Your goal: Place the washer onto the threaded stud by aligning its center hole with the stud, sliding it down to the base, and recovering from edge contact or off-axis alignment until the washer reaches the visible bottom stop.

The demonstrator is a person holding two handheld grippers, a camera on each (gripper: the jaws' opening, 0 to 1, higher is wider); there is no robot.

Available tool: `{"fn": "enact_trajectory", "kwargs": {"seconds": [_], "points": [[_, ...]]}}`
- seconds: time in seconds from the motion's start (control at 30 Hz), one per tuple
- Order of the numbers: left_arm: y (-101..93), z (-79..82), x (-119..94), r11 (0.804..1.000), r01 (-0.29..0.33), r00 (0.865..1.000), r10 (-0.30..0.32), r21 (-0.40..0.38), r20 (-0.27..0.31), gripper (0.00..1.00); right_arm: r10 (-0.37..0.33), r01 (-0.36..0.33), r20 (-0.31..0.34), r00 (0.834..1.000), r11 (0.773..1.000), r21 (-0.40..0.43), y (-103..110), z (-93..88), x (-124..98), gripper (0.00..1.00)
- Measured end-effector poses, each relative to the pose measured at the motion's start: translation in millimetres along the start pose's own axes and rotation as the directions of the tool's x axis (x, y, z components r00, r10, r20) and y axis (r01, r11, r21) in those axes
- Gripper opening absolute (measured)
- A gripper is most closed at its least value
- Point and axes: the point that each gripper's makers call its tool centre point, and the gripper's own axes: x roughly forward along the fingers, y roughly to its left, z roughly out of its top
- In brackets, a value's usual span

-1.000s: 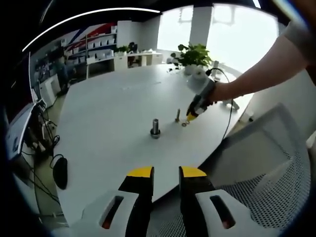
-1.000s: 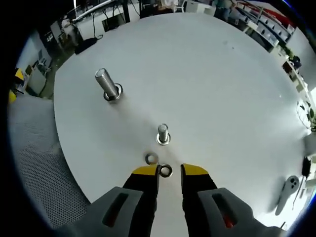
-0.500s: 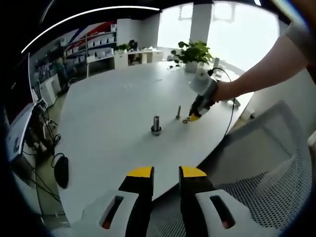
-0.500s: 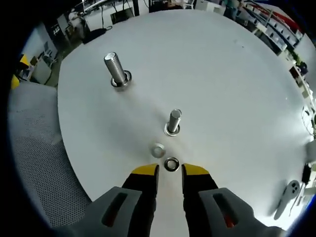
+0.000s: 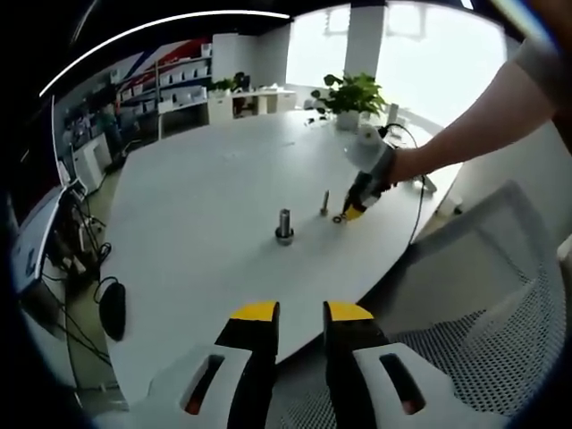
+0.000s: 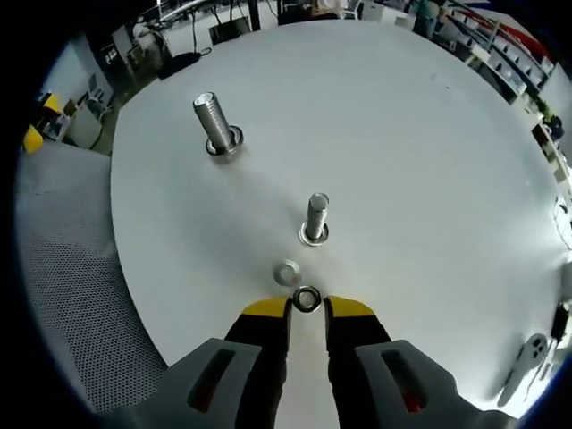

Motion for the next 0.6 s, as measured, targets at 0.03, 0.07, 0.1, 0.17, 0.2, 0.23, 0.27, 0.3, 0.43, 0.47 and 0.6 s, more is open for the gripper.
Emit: {"fn": "enact_trajectory", "kwargs": {"seconds": [0.03, 0.07, 0.1, 0.17, 0.2, 0.23, 0.27, 0.3, 0.43, 0.47, 0.6], "points": [[-0.2, -0.1, -0.2, 1.000, 0.000, 1.000, 0.000, -0.001, -0.001, 0.17, 0.006, -0.007, -0.031, 1.000, 1.000, -0.029, 0.5, -0.6, -0.1, 0.18], [-0.2, -0.1, -0.5, 1.000, -0.001, 1.000, 0.001, 0.000, -0.001, 0.17, 0.007, -0.010, -0.052, 0.999, 0.998, -0.054, 0.5, -0.8, 0.4, 0.18], [0.0, -0.4, -0.2, 1.000, -0.001, 1.000, 0.001, 0.000, -0.002, 0.17, 0.003, -0.008, -0.072, 0.997, 0.997, -0.073, 0.9, -0.1, 1.4, 0.18], [-0.2, -1.2, 0.0, 1.000, -0.003, 1.000, 0.003, 0.000, -0.007, 0.17, -0.001, -0.012, -0.102, 0.995, 0.992, -0.123, 2.4, 0.2, 1.5, 0.18], [-0.3, -1.6, -0.1, 1.000, -0.003, 1.000, 0.003, 0.001, -0.010, 0.17, 0.001, -0.017, -0.112, 0.994, 0.989, -0.146, 2.5, 0.4, 2.5, 0.18], [-0.2, -2.0, -0.1, 1.000, -0.004, 1.000, 0.004, 0.000, -0.012, 0.17, 0.003, -0.020, -0.119, 0.993, 0.990, -0.143, 3.2, 1.2, 3.4, 0.18], [-0.2, -2.1, -0.1, 1.000, -0.004, 1.000, 0.004, -0.001, -0.012, 0.17, 0.004, -0.022, -0.128, 0.992, 0.989, -0.146, 3.5, 1.6, 3.2, 0.18], [0.1, -2.2, 0.3, 1.000, -0.004, 1.000, 0.004, -0.001, -0.012, 0.17, 0.006, -0.027, -0.137, 0.991, 0.989, -0.147, 3.4, 1.9, 3.2, 0.17], [0.5, -2.1, 0.6, 1.000, -0.004, 1.000, 0.004, -0.001, -0.012, 0.17, 0.008, -0.029, -0.187, 0.982, 0.993, -0.112, 0.5, 1.4, 3.4, 0.15], [0.5, -2.0, 0.5, 1.000, -0.004, 1.000, 0.004, -0.001, -0.012, 0.17, 0.010, -0.033, -0.195, 0.981, 0.993, -0.114, 1.3, 2.5, 2.4, 0.15], [0.8, -1.6, 0.1, 1.000, -0.007, 1.000, 0.007, -0.004, -0.009, 0.16, 0.007, -0.030, -0.216, 0.976, 0.994, -0.104, 1.1, 1.5, 2.2, 0.15]]}}
